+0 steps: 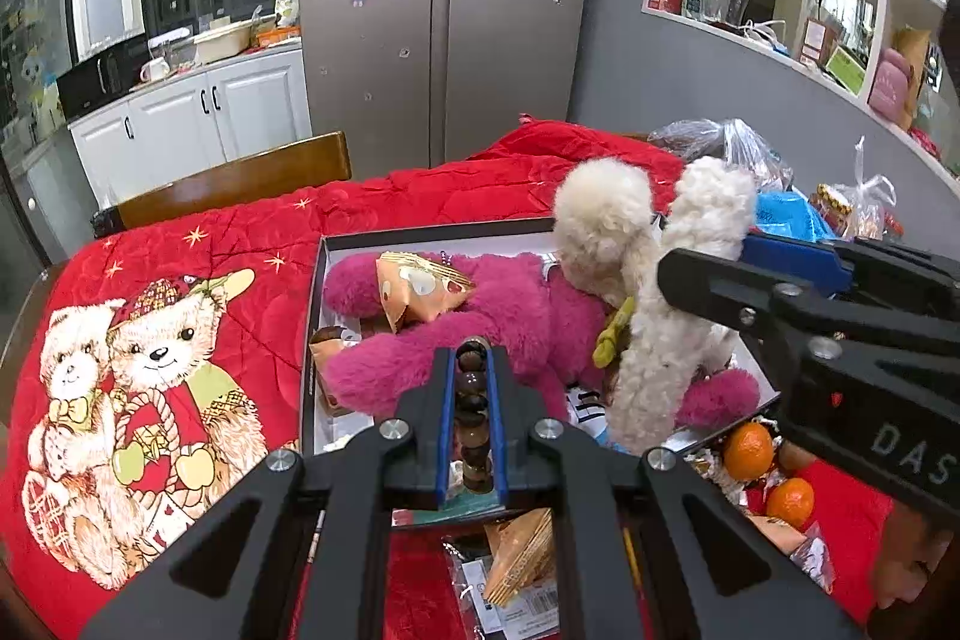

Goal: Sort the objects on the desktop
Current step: 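Carry the fluffy clip and bead bracelet over the black box with both tools, then lower both items into the black box and open both tools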

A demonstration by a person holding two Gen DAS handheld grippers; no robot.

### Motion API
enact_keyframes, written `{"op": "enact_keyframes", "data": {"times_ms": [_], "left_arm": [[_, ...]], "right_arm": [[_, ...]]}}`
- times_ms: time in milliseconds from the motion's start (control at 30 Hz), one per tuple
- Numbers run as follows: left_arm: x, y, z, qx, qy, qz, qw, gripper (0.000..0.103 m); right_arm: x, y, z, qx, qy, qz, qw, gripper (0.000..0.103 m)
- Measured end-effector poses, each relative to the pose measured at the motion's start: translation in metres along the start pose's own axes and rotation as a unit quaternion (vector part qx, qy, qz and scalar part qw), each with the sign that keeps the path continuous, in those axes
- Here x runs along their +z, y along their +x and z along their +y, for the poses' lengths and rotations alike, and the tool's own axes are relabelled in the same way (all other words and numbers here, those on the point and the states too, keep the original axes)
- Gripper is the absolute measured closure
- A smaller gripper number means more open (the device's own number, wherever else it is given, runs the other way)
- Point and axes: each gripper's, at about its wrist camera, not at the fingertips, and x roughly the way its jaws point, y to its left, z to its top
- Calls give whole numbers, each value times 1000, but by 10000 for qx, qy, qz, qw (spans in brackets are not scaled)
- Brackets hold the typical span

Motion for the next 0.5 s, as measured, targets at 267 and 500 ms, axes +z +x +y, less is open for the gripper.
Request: {"op": "enact_keyframes", "data": {"times_ms": [267, 500], "left_arm": [[-3, 9, -4, -9, 40, 111, 9999, 92], [-3, 24, 0, 67, 50, 230, 9997, 92]], "right_arm": [[-1, 12, 2, 53, -89, 202, 9997, 66], [-5, 29, 1, 48, -73, 395, 9992, 66]]}}
